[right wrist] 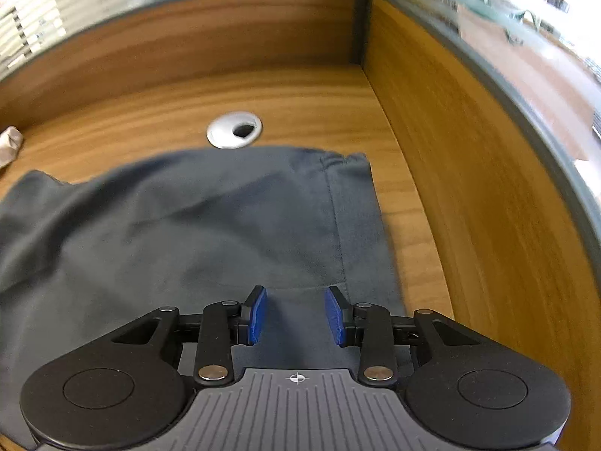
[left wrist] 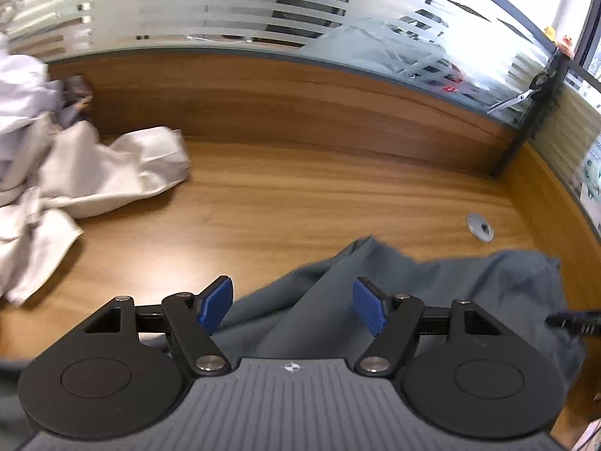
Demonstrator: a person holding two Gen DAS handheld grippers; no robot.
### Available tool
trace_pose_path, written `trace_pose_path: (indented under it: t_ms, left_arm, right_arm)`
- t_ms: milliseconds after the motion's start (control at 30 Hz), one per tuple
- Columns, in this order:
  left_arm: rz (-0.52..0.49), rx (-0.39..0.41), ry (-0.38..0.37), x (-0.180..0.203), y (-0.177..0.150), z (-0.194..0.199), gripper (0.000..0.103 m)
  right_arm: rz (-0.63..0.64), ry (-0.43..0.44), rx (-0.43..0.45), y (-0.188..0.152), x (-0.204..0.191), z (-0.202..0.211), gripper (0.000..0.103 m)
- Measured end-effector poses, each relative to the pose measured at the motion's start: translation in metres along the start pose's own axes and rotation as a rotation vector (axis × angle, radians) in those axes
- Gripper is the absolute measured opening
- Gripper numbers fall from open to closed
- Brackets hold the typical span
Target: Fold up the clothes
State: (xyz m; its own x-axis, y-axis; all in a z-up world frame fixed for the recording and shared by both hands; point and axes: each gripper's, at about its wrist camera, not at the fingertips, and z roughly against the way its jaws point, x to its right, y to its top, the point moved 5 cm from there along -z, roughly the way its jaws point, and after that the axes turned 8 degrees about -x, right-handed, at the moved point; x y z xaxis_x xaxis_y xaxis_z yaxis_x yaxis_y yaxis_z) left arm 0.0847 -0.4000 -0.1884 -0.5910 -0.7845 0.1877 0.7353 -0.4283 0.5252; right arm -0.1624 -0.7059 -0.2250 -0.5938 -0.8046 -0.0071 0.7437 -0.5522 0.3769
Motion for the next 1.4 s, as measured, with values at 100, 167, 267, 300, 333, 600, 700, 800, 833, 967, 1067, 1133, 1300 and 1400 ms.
trace_pose_path:
  t_ms: [100, 167, 267, 300, 333, 600, 700, 800, 833, 967, 1067, 1133, 1300, 1400]
  left_arm:
    - [-0.031, -0.040, -0.066, 0.012, 0.012, -0.023, 0.076]
    - [-0.067, -0.095, -0.130, 0.023, 0.018, -0.040, 0.076]
    - [-0.124, -0.166, -0.205, 0.037, 0.028, -0.064, 0.076]
    - [-0.143, -0.184, -0.217, 0.041, 0.029, -0.071, 0.076]
    - [-0.163, -0.200, -0.219, 0.045, 0.032, -0.080, 0.075]
    - [-0.077, -0.285, -0.225, 0.048, 0.040, -0.132, 0.008]
    - [0.027, -0.216, -0.221, 0.039, 0.047, -0.128, 0.007]
    - [-0.040, -0.214, -0.196, 0.046, 0.049, -0.131, 0.007]
    - [-0.060, -0.213, -0.194, 0.049, 0.051, -0.133, 0.007]
    - [-0.106, -0.209, -0.205, 0.061, 0.059, -0.144, 0.007]
    - [-0.142, -0.204, -0.212, 0.076, 0.066, -0.156, 0.008]
    - [-0.147, -0.204, -0.220, 0.082, 0.068, -0.163, 0.012]
    - [-0.125, -0.138, -0.248, 0.081, 0.075, -0.136, 0.059]
    - [-0.100, -0.035, -0.271, 0.076, 0.075, -0.097, 0.073]
  right_arm:
    - [0.004, -0.015, -0.006, -0.002, -0.001, -0.005, 0.037]
    - [0.012, -0.026, -0.007, -0.003, -0.003, -0.007, 0.037]
    - [0.012, -0.033, -0.005, -0.004, -0.004, -0.008, 0.037]
    - [0.011, -0.034, -0.005, -0.005, -0.004, -0.009, 0.038]
    - [0.008, -0.035, -0.003, -0.005, -0.004, -0.009, 0.038]
    - [0.001, -0.035, 0.005, -0.007, -0.004, -0.009, 0.039]
    - [-0.018, -0.036, 0.006, -0.007, -0.002, -0.009, 0.039]
    - [-0.022, -0.043, 0.017, -0.010, -0.001, -0.010, 0.039]
    - [-0.010, -0.048, 0.019, -0.010, -0.002, -0.009, 0.039]
    - [-0.002, -0.082, 0.023, -0.010, 0.003, -0.010, 0.038]
    - [-0.028, -0.129, 0.024, -0.005, 0.014, -0.011, 0.041]
    - [-0.041, -0.148, 0.021, -0.001, 0.021, -0.013, 0.043]
    - [-0.044, -0.146, 0.046, 0.013, 0.026, 0.002, 0.042]
    - [-0.020, -0.107, 0.082, 0.021, 0.021, 0.017, 0.042]
